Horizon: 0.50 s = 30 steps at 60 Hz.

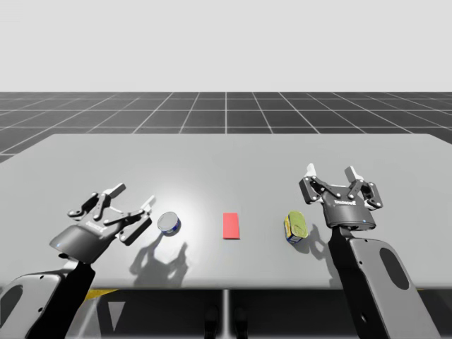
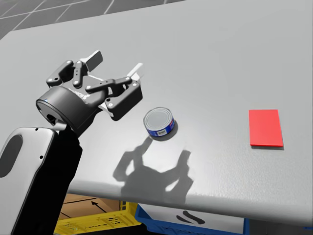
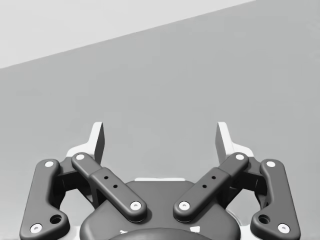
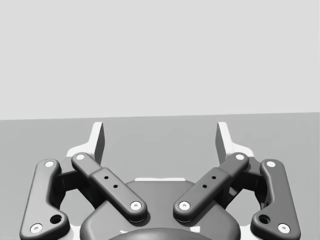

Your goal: Look at the card. If it is red, pick the object on the left. If it is green, pick the object on the right.

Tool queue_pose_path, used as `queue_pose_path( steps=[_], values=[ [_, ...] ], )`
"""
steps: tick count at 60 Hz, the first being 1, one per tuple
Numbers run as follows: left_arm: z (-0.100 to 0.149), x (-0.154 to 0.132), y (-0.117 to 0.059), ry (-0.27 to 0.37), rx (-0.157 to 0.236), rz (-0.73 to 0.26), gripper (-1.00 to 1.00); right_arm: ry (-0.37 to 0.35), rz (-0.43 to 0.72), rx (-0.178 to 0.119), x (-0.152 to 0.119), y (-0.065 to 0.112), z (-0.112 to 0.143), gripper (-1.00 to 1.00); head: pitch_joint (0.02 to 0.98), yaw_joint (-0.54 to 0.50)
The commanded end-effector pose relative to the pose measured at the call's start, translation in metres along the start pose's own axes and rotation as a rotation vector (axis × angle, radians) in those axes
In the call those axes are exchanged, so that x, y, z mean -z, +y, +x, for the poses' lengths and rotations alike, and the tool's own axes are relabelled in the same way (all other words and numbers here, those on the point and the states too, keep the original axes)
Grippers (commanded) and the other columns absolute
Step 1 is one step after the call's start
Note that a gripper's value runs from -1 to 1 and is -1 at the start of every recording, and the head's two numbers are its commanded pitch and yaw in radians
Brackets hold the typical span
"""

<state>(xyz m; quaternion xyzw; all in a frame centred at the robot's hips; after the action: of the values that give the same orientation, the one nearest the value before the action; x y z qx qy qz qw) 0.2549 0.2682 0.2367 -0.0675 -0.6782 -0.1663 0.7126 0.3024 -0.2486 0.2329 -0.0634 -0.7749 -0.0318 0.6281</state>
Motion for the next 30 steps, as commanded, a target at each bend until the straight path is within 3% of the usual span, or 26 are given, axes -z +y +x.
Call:
queue_pose_path(
  steps=[1, 4, 7, 9, 30],
  values=[
    [-0.020, -0.029, -0.012, 0.077, -0.005, -0.091, -1.00, 0.001, 0.001, 0.000, 0.000, 0.000, 0.000, -1.00, 0.890, 0.34],
    [-0.029, -0.037, -0.013, 0.106, 0.010, -0.129, -1.00, 0.001, 0.002, -0.001, 0.001, 0.000, 0.000, -1.00, 0.890, 0.34],
    [-0.038, -0.041, -0.014, 0.112, 0.000, -0.136, -1.00, 0.001, 0.003, -0.001, 0.001, 0.000, 0.000, -1.00, 0.888, 0.34],
    [-0.045, -0.044, -0.013, 0.138, 0.023, -0.155, -1.00, 0.000, 0.003, -0.001, 0.001, 0.000, 0.000, -1.00, 0.887, 0.34],
    [-0.088, -0.030, -0.023, 0.229, -0.041, -0.191, -1.00, -0.001, 0.005, 0.001, 0.001, -0.001, 0.000, -1.00, 0.886, 0.34]
  ],
)
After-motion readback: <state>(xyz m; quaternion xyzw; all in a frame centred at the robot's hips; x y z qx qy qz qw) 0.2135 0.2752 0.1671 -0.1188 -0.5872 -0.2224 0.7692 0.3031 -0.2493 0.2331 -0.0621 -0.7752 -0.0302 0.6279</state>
